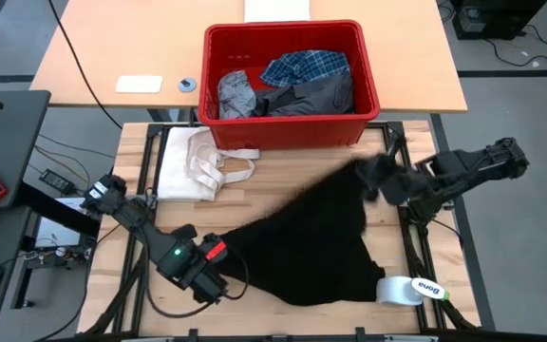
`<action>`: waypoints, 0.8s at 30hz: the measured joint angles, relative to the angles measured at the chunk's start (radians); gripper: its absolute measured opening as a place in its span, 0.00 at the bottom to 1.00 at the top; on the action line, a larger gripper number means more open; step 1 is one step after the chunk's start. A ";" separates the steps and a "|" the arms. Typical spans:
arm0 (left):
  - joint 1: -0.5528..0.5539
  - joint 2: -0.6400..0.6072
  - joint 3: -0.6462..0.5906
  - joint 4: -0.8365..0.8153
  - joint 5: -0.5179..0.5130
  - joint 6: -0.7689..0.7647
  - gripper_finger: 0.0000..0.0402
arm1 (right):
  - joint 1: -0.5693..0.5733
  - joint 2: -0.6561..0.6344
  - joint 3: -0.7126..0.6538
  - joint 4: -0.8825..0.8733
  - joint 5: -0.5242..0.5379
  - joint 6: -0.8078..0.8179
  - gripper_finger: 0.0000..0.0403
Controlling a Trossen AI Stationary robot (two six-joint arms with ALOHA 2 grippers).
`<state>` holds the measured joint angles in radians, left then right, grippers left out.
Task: Fold Laundry from Bin
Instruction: Fold the black shirt
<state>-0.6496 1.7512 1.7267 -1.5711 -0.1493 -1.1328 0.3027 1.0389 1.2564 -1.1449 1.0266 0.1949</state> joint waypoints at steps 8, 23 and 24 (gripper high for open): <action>0.012 0.000 0.000 0.000 -0.004 -0.003 0.05 | -0.078 0.026 -0.028 0.013 -0.632 -0.085 0.03; 0.011 0.000 0.000 0.021 -0.003 -0.001 0.05 | 0.076 0.111 -0.254 0.187 -1.371 0.023 0.03; 0.011 0.000 0.000 0.021 -0.003 -0.001 0.05 | 0.101 0.119 -0.266 0.233 -1.384 0.042 0.03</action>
<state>-0.6388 1.7515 1.7267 -1.5497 -0.1528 -1.1336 0.4036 1.1577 0.9906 -0.9117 -0.3578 0.2370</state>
